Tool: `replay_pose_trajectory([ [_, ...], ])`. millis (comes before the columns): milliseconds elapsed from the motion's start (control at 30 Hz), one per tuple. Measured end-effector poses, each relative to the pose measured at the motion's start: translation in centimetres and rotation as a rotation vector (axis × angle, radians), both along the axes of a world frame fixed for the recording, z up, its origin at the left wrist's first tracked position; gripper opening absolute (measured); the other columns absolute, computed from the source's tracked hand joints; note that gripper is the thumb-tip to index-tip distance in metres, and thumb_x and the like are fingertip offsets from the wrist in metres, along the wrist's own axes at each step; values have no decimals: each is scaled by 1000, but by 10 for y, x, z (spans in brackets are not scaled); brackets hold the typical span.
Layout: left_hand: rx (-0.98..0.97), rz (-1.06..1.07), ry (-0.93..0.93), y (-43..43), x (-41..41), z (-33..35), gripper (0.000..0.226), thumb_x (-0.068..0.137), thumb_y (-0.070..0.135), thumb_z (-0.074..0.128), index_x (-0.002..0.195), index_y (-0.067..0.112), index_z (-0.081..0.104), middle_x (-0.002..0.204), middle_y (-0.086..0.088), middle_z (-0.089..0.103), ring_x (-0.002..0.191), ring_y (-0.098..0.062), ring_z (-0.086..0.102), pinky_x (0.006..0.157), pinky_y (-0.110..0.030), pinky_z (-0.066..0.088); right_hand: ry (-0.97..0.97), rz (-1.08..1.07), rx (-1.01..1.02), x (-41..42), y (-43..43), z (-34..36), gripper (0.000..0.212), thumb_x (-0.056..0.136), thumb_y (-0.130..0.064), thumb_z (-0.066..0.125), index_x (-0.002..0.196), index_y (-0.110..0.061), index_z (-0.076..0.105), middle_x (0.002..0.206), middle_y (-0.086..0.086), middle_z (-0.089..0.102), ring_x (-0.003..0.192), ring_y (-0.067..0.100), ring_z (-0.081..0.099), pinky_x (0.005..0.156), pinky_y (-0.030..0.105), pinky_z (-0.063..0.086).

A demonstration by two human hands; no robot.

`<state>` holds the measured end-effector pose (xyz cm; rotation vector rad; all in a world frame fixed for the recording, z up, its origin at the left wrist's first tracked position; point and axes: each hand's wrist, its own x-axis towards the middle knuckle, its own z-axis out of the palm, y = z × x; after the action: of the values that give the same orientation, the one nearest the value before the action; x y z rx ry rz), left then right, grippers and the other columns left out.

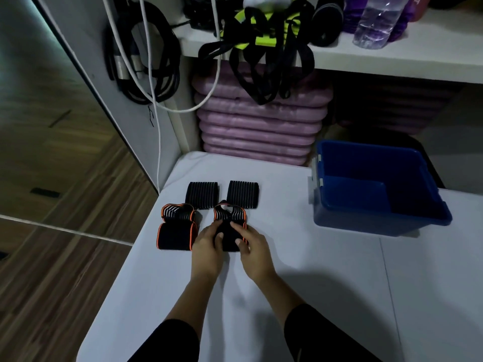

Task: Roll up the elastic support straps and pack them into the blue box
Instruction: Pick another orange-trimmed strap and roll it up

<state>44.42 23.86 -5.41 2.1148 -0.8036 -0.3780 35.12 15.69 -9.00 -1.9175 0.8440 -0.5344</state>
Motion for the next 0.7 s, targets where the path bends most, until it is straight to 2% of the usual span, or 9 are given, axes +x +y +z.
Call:
replay_pose_trajectory([
  [167, 7, 33, -32, 8, -5, 1, 35, 94, 16, 49, 129, 15, 54, 125, -12, 52, 113, -24, 51, 89, -19, 35, 22, -21, -18, -5, 1, 4, 44, 87, -25, 49, 129, -36, 53, 123, 0, 58, 114, 18, 52, 98, 40, 46],
  [333, 30, 2, -145, 13, -2, 11, 29, 91, 16, 54, 120, 9, 59, 116, -14, 54, 104, -28, 54, 85, -24, 41, -4, -39, 9, -12, 3, 13, 46, 88, -14, 59, 129, -33, 54, 122, -2, 58, 114, 15, 52, 97, 41, 47],
  [433, 55, 3, -254, 19, -5, 20, 24, 88, 10, 57, 112, 6, 63, 109, -17, 56, 99, -32, 54, 85, -37, 49, 29, -58, 3, -21, 7, 22, 47, 88, -21, 61, 133, -29, 49, 128, -2, 55, 120, 15, 49, 100, 42, 45],
  [500, 91, 8, -350, 23, -9, 27, 22, 85, 11, 58, 105, 7, 65, 100, -17, 59, 89, -34, 54, 74, -42, 52, 54, -90, 19, -32, 9, 30, 49, 90, -28, 60, 136, -25, 45, 135, -2, 50, 125, 17, 46, 105, 41, 42],
  [567, 110, 16, -371, 26, -16, 33, 23, 81, 17, 56, 100, 10, 66, 93, -14, 61, 83, -33, 54, 65, -40, 52, 98, -104, -22, -49, 11, 40, 48, 91, -33, 57, 136, -24, 43, 138, -3, 47, 127, 17, 44, 108, 39, 40],
  [700, 73, -85, -347, 28, -49, 36, 21, 77, 23, 50, 87, 13, 66, 85, -9, 62, 80, -29, 55, 63, -35, 50, 173, -92, -119, -104, 18, 53, 40, 93, -39, 52, 131, -28, 46, 135, -7, 46, 125, 12, 45, 107, 34, 40],
])
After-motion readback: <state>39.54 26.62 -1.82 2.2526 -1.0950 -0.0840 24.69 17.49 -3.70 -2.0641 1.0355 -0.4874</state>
